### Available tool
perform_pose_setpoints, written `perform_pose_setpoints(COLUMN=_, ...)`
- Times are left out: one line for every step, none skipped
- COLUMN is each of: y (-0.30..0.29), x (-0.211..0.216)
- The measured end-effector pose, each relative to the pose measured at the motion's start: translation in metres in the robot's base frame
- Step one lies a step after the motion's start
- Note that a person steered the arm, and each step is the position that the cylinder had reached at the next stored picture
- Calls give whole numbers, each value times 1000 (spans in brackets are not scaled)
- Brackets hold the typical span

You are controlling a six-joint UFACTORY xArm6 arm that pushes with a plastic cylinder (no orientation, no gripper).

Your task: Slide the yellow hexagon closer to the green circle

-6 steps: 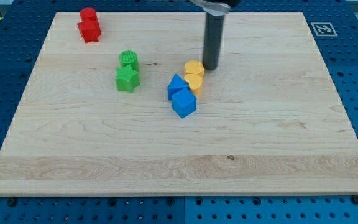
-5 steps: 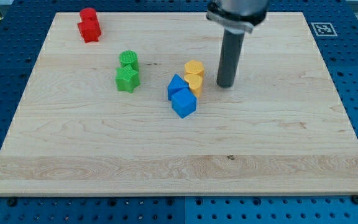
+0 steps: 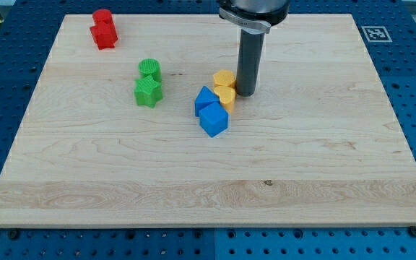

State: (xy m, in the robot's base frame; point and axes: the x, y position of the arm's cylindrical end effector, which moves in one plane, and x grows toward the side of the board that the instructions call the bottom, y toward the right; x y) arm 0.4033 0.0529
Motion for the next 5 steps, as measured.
perform_pose_setpoints(y=-29, x=0)
perform_pose_setpoints(y=-65, x=-1)
perform_pose_setpoints(y=-84, x=-13)
perform_pose_setpoints(y=-87, x=-43)
perform_pose_setpoints(y=-90, x=-60)
